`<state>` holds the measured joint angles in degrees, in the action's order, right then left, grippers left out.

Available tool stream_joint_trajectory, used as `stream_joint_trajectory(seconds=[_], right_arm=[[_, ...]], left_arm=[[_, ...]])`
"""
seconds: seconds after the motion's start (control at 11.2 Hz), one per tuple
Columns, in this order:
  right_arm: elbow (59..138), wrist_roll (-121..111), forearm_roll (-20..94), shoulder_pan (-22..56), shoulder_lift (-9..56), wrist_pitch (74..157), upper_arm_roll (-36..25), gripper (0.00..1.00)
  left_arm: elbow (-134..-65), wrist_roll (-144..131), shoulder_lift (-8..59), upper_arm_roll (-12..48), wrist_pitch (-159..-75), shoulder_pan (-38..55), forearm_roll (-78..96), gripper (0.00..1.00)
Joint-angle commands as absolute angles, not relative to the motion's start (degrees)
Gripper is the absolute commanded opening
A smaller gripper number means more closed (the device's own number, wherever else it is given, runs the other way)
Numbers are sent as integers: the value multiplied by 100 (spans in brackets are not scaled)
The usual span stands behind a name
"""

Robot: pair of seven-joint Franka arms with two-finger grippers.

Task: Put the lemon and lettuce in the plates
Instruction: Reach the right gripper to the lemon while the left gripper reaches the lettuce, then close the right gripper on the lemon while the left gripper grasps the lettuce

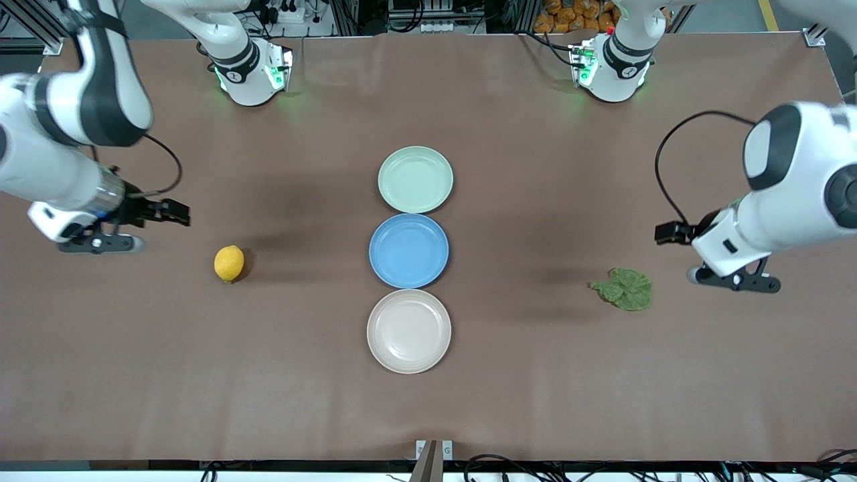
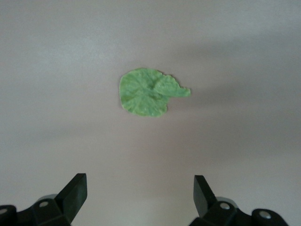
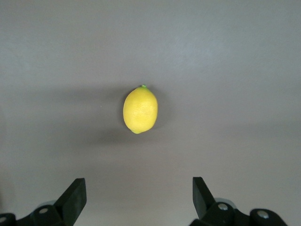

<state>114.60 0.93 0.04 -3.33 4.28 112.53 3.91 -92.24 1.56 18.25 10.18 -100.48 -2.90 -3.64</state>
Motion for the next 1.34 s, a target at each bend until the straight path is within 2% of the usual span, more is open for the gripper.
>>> stream_joint_trajectory(seconds=[0.0, 0.09, 0.18, 0.54, 0.89, 1.25], right_arm=[[11795, 703, 70, -413, 737, 11741, 703, 100], [11899, 721, 62, -413, 877, 11951, 703, 100], [12048, 773, 62, -413, 1009, 12327, 703, 100], [12278, 1290, -8, -422, 1677, 13480, 694, 100], [12287, 1301, -122, -351, 2056, 13956, 686, 100], [12287, 1301, -658, -352, 2285, 14317, 554, 100]], left_arm=[[-9814, 290, 2056, 1046, -10842, -334, -510, 100], [-10348, 203, 2022, 1046, -11550, -334, -510, 100], [-10606, 176, 2065, 1037, -12010, -273, -510, 100], [-10714, -34, 2451, 1028, -12628, -167, -536, 100], [-10714, -536, 3049, 1046, -13217, -132, -1467, 100], [-10670, -869, 3208, 1055, -13412, -45, -1441, 100]])
